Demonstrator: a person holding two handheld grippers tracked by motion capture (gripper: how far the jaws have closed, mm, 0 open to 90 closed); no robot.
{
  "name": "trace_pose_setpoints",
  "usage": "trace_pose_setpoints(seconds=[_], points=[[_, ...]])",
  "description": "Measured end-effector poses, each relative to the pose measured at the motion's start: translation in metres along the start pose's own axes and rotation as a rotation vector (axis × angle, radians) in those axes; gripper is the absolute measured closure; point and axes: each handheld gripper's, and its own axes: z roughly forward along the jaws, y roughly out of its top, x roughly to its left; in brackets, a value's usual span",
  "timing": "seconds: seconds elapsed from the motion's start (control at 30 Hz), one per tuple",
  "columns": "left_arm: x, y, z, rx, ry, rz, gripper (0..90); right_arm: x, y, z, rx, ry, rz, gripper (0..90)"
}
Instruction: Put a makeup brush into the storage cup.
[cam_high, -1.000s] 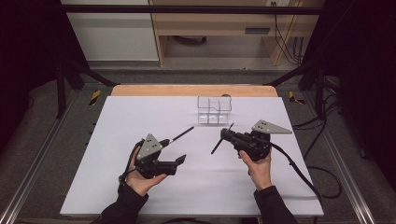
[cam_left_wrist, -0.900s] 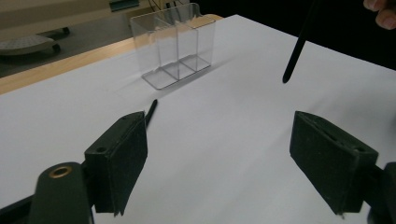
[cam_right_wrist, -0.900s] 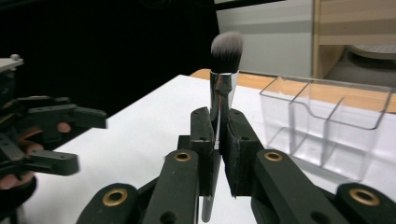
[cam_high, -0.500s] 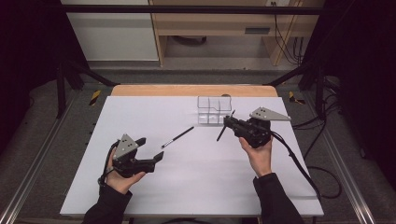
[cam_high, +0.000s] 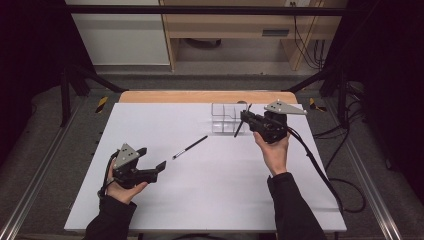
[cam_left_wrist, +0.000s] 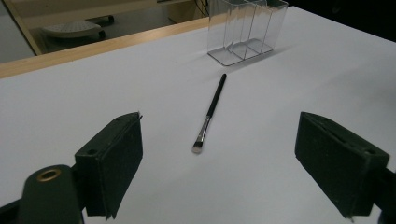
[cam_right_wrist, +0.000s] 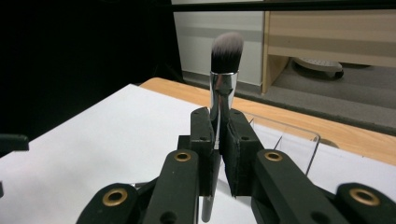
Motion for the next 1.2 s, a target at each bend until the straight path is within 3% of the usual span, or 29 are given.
trace_pose_setpoints(seconds=[0.43, 0.8, 1.2], points=[[0.01, -0.001, -0.005, -0.007, -0.01, 0.027, 12.4, -0.009, 0.015, 0.015, -0.014, -0.051, 0.003, 83.2], [0.022, -0.004, -0.019, -0.042, -0.004, 0.036, 9.6, -0.009, 0.026, 0.031, -0.018, -0.078, -0.004, 83.2], [0.032, -0.01, -0.03, -0.047, 0.005, 0.047, 7.2, -0.015, 0.034, 0.045, -0.021, -0.116, 0.004, 83.2]])
